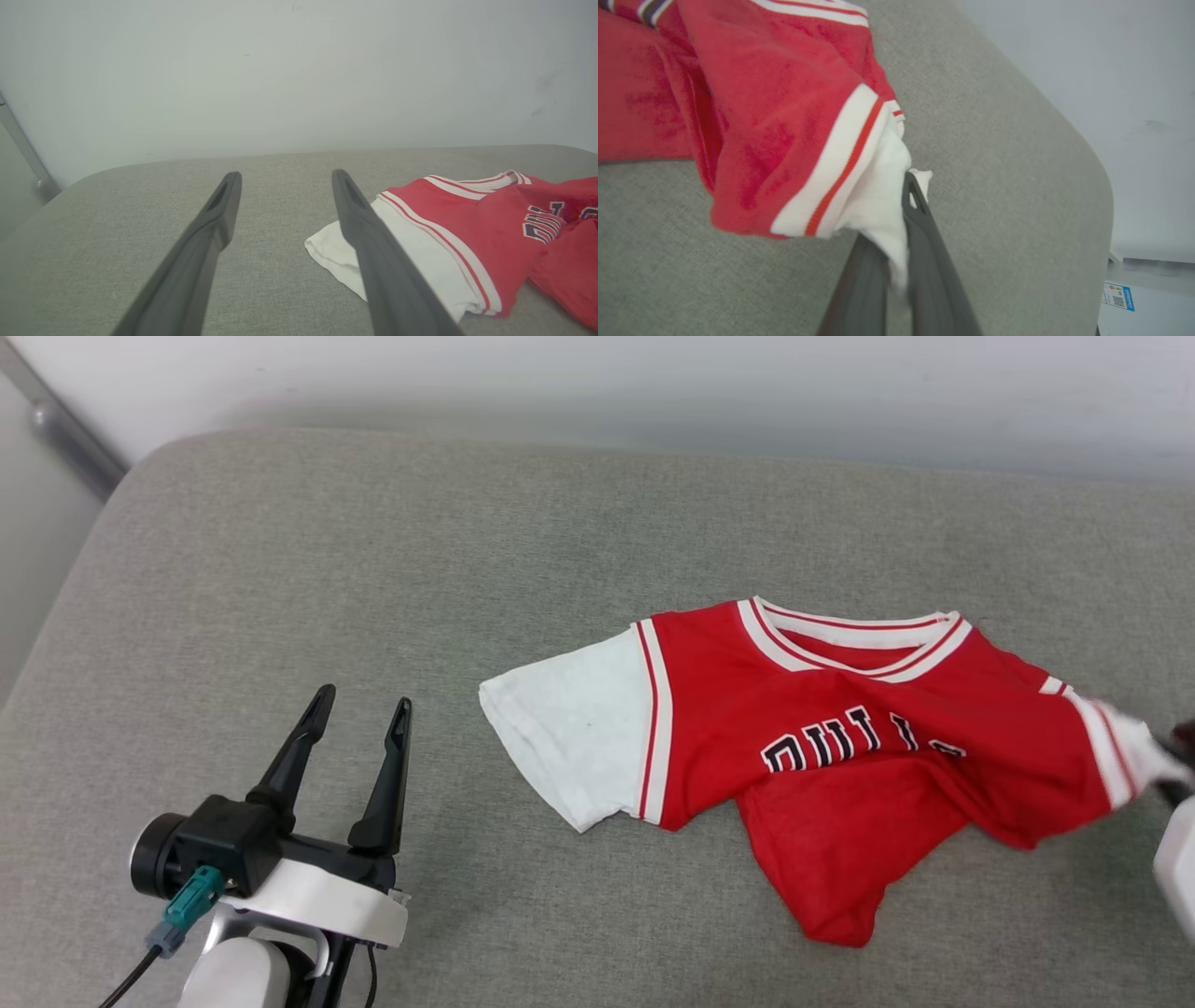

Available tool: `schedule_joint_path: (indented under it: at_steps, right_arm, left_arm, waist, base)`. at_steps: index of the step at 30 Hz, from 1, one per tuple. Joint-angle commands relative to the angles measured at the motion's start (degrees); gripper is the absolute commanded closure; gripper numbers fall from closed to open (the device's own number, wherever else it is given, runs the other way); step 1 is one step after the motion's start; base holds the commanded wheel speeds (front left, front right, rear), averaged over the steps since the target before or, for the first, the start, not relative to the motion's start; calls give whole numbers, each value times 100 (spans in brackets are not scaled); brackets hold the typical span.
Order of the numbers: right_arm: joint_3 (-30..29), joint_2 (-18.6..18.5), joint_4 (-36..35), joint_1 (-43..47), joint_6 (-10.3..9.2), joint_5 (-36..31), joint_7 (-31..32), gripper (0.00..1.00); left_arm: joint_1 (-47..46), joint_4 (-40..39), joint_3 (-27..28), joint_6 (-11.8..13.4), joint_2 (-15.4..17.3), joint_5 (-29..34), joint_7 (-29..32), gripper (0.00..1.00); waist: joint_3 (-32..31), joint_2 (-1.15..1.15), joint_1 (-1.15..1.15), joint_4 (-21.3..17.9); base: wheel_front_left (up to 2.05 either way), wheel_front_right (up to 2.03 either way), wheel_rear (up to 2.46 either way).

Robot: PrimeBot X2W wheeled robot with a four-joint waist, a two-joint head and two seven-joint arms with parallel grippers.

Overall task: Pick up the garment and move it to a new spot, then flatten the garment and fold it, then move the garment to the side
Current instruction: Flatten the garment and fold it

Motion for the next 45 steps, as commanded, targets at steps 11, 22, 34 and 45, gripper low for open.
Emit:
schedule_joint_path:
  at_steps: [11, 22, 34, 45]
  right_arm:
    - [811, 766, 833, 698, 8, 102, -470, 100]
    - [2, 1106, 284, 630, -4, 474, -756, 0]
    - [-2133, 2693, -1974, 1477, -3, 703, -867, 0]
    - [-2784, 3875, -2572, 1382, -3, 104, -1451, 0]
  left_arm:
    - [-177, 101, -18, -37, 92, 52, -15, 0]
    - [58, 124, 55, 33, 192, -7, -15, 0]
    - [138, -313, 241, 34, 472, -230, 270, 0]
    - [-926, -600, -293, -93, 1488, -1045, 2331, 0]
  waist:
    - [61, 0, 0, -243]
    - [-326, 0, 0, -641]
    - [-356, 0, 0, -1069]
    - [161, 0, 0, -1349]
  base:
    - [0, 0, 0]
    - [0, 0, 0]
    - [0, 0, 0]
    - [0, 0, 0]
